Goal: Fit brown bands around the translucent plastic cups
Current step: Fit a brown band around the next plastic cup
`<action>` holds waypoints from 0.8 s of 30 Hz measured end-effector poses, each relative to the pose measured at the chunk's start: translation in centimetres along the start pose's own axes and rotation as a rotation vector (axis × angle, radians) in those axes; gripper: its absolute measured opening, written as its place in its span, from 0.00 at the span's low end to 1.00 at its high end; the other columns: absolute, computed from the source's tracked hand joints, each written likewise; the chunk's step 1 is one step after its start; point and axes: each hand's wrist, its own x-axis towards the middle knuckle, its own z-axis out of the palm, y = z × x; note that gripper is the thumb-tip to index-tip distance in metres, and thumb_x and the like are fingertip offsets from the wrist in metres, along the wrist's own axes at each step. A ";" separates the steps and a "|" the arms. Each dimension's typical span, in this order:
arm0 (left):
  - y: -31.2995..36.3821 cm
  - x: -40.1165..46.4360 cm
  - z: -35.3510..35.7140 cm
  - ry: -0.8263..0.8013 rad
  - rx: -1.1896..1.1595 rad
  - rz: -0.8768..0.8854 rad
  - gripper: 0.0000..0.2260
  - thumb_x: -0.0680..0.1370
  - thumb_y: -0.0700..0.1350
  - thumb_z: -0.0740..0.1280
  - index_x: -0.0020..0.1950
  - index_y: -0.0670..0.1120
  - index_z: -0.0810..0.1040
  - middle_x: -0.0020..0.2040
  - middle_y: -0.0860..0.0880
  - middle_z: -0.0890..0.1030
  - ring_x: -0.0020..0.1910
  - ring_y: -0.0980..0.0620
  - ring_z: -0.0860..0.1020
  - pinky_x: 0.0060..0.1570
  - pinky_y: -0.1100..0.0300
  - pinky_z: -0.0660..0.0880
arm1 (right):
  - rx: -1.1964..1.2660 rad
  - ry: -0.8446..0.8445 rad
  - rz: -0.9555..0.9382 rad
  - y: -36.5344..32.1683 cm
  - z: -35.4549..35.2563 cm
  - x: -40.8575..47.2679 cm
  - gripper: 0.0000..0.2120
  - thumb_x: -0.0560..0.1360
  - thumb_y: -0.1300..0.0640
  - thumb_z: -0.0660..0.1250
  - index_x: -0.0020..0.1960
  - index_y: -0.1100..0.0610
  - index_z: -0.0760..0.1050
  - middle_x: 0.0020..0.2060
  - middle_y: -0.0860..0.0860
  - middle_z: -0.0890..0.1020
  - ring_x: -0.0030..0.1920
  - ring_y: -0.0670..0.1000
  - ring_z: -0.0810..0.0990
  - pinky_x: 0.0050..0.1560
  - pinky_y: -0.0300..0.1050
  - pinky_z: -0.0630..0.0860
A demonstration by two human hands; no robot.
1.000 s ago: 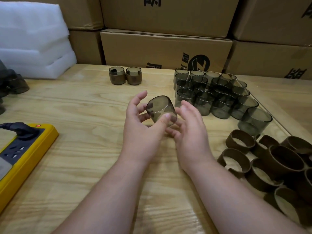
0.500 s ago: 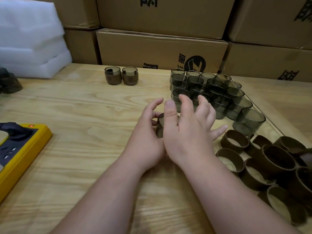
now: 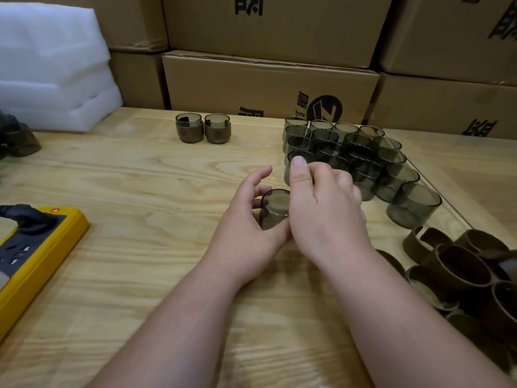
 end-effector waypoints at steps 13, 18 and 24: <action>-0.5 0.2 0.2 -0.002 0.029 -0.030 0.30 0.66 0.54 0.75 0.63 0.72 0.69 0.58 0.65 0.78 0.57 0.70 0.76 0.49 0.80 0.67 | 0.031 0.008 0.058 1.7 0.4 1.0 0.20 0.79 0.59 0.59 0.69 0.48 0.74 0.71 0.51 0.70 0.73 0.56 0.65 0.67 0.48 0.65; -0.2 0.0 0.0 0.023 0.032 -0.009 0.30 0.67 0.54 0.74 0.66 0.70 0.70 0.63 0.63 0.76 0.59 0.69 0.75 0.51 0.78 0.68 | 0.436 0.129 0.059 0.8 -0.1 1.0 0.14 0.77 0.58 0.59 0.57 0.44 0.76 0.61 0.48 0.79 0.61 0.51 0.78 0.63 0.52 0.75; 0.4 -0.2 -0.1 0.111 -0.010 0.002 0.26 0.68 0.57 0.74 0.65 0.67 0.73 0.63 0.62 0.80 0.63 0.65 0.76 0.63 0.60 0.72 | 1.031 0.184 -0.120 0.3 -0.7 0.7 0.17 0.72 0.60 0.57 0.54 0.50 0.80 0.51 0.46 0.83 0.56 0.41 0.82 0.57 0.39 0.79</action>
